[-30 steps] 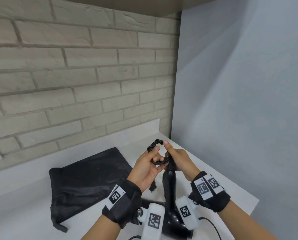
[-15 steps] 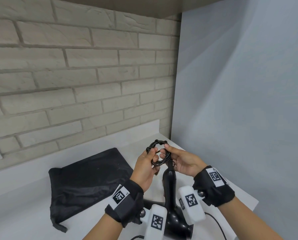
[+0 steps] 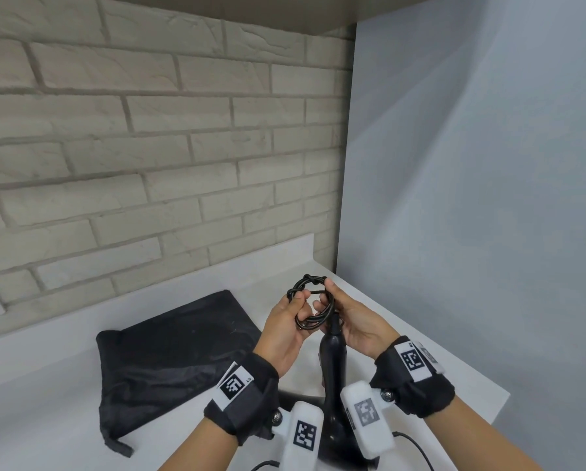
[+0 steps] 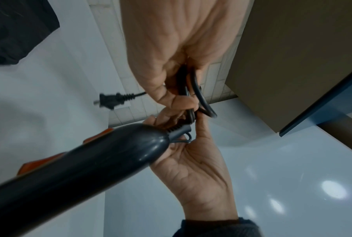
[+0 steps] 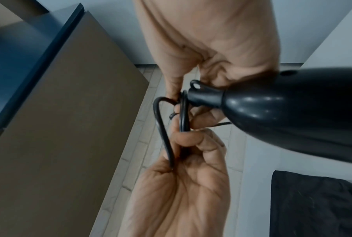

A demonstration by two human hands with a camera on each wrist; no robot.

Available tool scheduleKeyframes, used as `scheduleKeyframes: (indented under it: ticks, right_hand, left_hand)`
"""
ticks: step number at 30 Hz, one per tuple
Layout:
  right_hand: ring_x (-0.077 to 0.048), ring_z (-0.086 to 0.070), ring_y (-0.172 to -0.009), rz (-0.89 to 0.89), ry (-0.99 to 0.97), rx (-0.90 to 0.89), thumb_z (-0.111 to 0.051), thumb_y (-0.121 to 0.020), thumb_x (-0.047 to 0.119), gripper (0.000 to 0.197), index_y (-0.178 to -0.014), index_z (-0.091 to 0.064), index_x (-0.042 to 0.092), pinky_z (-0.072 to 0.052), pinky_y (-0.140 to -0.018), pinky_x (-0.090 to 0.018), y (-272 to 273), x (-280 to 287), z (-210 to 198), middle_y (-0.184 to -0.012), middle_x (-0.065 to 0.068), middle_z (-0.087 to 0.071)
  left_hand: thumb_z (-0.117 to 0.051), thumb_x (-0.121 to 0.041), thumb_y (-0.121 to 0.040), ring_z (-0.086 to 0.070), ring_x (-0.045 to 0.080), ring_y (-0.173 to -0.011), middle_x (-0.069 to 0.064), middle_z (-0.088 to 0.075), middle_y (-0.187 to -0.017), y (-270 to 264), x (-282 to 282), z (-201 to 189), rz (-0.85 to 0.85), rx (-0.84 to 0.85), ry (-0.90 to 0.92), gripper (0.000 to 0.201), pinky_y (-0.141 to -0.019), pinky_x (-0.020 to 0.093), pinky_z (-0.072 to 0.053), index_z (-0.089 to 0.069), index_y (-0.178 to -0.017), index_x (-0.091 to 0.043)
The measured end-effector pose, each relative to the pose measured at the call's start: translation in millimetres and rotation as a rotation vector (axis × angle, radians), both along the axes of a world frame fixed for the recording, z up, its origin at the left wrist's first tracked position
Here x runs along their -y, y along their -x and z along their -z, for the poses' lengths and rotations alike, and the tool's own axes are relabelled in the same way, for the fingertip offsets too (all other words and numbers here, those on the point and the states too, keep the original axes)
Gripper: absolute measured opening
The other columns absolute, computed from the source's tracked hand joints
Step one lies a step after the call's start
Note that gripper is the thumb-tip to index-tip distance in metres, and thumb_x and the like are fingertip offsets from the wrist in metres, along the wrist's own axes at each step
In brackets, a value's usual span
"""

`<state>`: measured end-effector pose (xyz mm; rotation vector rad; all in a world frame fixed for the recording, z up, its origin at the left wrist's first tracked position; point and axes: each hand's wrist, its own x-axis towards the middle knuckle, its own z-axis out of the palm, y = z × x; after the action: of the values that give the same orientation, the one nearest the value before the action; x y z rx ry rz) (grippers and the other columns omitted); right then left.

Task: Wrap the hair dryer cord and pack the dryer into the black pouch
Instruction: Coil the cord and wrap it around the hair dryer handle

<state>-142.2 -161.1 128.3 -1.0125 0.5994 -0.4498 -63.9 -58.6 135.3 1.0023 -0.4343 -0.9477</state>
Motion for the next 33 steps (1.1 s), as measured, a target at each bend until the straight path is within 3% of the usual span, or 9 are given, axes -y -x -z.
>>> scheduleKeyframes:
  ticks: [3, 7, 11, 14, 17, 20, 24, 27, 33]
  right_hand:
    - [-0.010, -0.056, -0.051, 0.007, 0.018, -0.001, -0.055, -0.087, 0.042, 0.034, -0.067, -0.058, 0.015, -0.043, -0.067, -0.024, -1.0, -1.9, -0.1, -0.055, 0.005, -0.060]
    - [-0.010, -0.051, -0.046, 0.060, 0.103, 0.003, -0.052, -0.089, 0.044, 0.038, -0.063, -0.050, 0.016, -0.043, -0.053, -0.021, -1.6, -5.7, 2.2, -0.049, 0.007, -0.051]
    - [-0.008, -0.053, -0.044, 0.109, 0.160, 0.015, -0.054, -0.089, 0.039, 0.038, -0.061, -0.050, 0.014, -0.043, -0.057, -0.021, -3.5, -9.3, 3.1, -0.045, 0.005, -0.051]
    - [-0.010, -0.050, -0.047, 0.133, 0.211, 0.009, -0.056, -0.089, 0.038, 0.037, -0.062, -0.052, 0.012, -0.045, -0.050, -0.016, -5.6, -11.4, 4.3, -0.053, -0.001, -0.048]
    - [-0.010, -0.049, -0.048, 0.144, 0.249, 0.009, -0.057, -0.087, 0.038, 0.035, -0.066, -0.054, 0.010, -0.046, -0.055, -0.018, -6.6, -11.8, 5.9, -0.058, -0.004, -0.044]
    - [-0.016, -0.054, -0.056, 0.108, 0.246, 0.058, -0.060, -0.085, 0.036, 0.034, -0.069, -0.056, 0.007, -0.049, -0.056, -0.020, -7.0, -14.2, 5.8, -0.061, -0.006, -0.051]
    - [-0.023, -0.055, -0.070, 0.087, 0.234, 0.066, -0.068, -0.073, 0.041, 0.032, -0.064, -0.062, 0.011, -0.051, -0.072, -0.030, -5.3, -14.6, 7.1, -0.068, -0.009, -0.053]
    - [-0.019, -0.052, -0.061, 0.152, 0.216, 0.034, -0.062, -0.081, 0.042, 0.035, -0.065, -0.060, 0.011, -0.047, -0.065, -0.027, -4.1, -9.8, 5.9, -0.062, -0.006, -0.053]
    - [-0.008, -0.048, -0.041, 0.260, 0.136, 0.029, -0.051, -0.092, 0.037, 0.036, -0.065, -0.047, 0.013, -0.043, -0.047, -0.017, -1.7, 3.1, 3.5, -0.047, 0.003, -0.051]
  left_hand:
    - [-0.032, -0.015, -0.100, -0.059, 0.007, -0.053, -0.006, -0.038, -0.042, -0.8, 0.7, 0.1, 0.013, 0.019, 0.001, 0.021, -0.063, 0.025, -0.054, -0.050, -0.091, -0.009]
    - [-0.042, -0.018, -0.097, -0.058, 0.015, -0.071, -0.004, -0.042, -0.053, -3.4, 2.1, 4.3, 0.083, 0.123, -0.026, 0.018, -0.083, 0.033, -0.052, -0.051, -0.083, -0.011]
    - [-0.055, -0.012, -0.091, -0.064, 0.020, -0.092, 0.013, -0.065, -0.099, -6.4, -2.1, 14.0, 0.041, 0.197, -0.134, 0.020, -0.082, 0.028, -0.055, -0.053, -0.108, -0.002]
    - [-0.068, -0.015, -0.081, -0.057, 0.017, -0.094, 0.008, -0.055, -0.110, -8.5, -6.4, 23.2, -0.249, 0.589, -0.290, 0.042, -0.076, 0.016, -0.049, -0.048, -0.118, -0.009]
    - [-0.067, -0.018, -0.082, -0.051, 0.005, -0.087, -0.004, -0.049, -0.100, -1.8, -14.6, 15.0, -0.487, 0.972, -0.188, 0.027, -0.067, 0.010, -0.040, -0.053, -0.103, -0.026]
    - [-0.069, -0.028, -0.080, -0.054, 0.005, -0.073, -0.003, -0.060, -0.083, 5.7, -13.0, 6.0, -0.389, 0.996, -0.118, 0.011, -0.064, 0.013, -0.043, -0.058, -0.078, -0.026]
    - [-0.069, -0.022, -0.081, -0.049, 0.005, -0.061, -0.007, -0.055, -0.066, 9.0, -4.2, 10.8, -0.183, 0.948, -0.171, 0.019, -0.063, 0.016, -0.045, -0.054, -0.069, -0.021]
    - [-0.066, -0.016, -0.083, -0.047, 0.005, -0.062, -0.008, -0.053, -0.065, 8.7, -8.8, 14.1, -0.110, 1.017, -0.072, 0.020, -0.063, 0.014, -0.041, -0.053, -0.067, -0.018]
    - [-0.054, -0.034, -0.084, -0.040, 0.002, -0.086, -0.012, -0.054, -0.091, -1.6, -37.6, 39.7, 0.111, 1.679, -0.024, 0.015, -0.074, 0.015, -0.035, -0.059, -0.085, -0.020]
